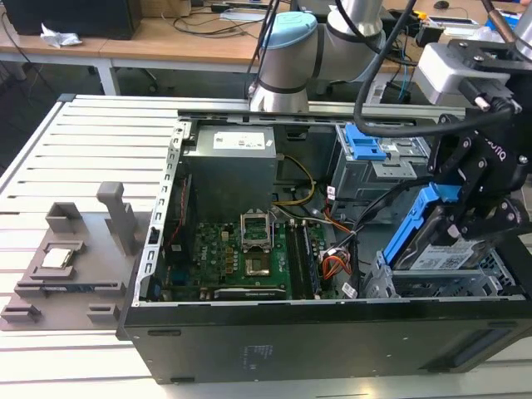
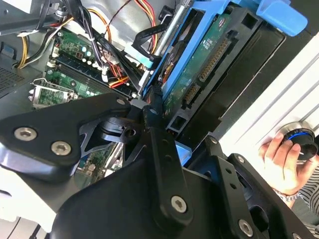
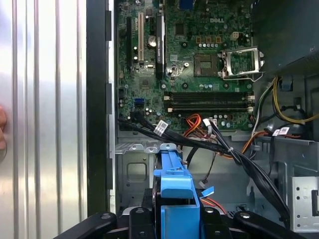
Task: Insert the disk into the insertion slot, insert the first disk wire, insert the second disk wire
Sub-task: 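Insert the disk into the insertion slot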
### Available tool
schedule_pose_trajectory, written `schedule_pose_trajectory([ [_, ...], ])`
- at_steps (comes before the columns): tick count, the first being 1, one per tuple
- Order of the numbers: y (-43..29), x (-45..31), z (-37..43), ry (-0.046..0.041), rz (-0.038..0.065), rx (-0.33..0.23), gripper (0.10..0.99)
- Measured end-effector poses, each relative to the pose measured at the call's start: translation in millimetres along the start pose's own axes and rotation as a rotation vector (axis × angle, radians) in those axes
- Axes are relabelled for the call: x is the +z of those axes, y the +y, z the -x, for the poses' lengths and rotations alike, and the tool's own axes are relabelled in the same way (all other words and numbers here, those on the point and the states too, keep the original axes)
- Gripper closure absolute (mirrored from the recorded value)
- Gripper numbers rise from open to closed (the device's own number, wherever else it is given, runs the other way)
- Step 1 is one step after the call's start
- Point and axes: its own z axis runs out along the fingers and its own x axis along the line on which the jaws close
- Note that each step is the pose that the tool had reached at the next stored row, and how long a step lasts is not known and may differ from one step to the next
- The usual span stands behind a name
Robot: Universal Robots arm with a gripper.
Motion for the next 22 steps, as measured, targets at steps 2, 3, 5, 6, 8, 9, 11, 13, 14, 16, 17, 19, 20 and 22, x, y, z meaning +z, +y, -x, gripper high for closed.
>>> schedule_pose_trajectory([
  [2,-0.2,3.9,0.0,0.0002,0.0,0.0,0.722],
  [3,-0.2,4.0,0.0,0.0004,0.0,0.0,0.722],
  [5,-0.2,4.1,0.0,0.0001,0.0,0.0,0.722],
  [6,-0.2,4.1,0.0,0.0001,0.0,0.0,0.722],
  [8,-0.2,4.2,0.0,0.0002,0.0,0.0,0.722],
  [9,-0.2,4.2,0.0,0.0002,0.0,0.0,0.714],
  [11,-0.2,4.2,0.0,0.0002,0.0,0.0,0.647],
  [13,-0.2,4.3,0.0,0.0,0.0,0.0,0.647],
  [14,-0.2,4.3,0.0,0.0,0.0,0.0,0.647],
  [16,-0.2,4.3,-0.1,0.0001,0.0,0.0,0.647],
  [17,-0.2,4.3,-0.1,0.0001,0.0,0.0,0.663],
  [19,-0.2,4.4,0.0,0.0001,0.0,0.0,0.851],
  [20,-0.2,4.4,0.0,0.0001,0.0,0.0,0.91],
  [22,-0.2,4.5,-0.1,0.0001,0.0,0.0,0.98],
])
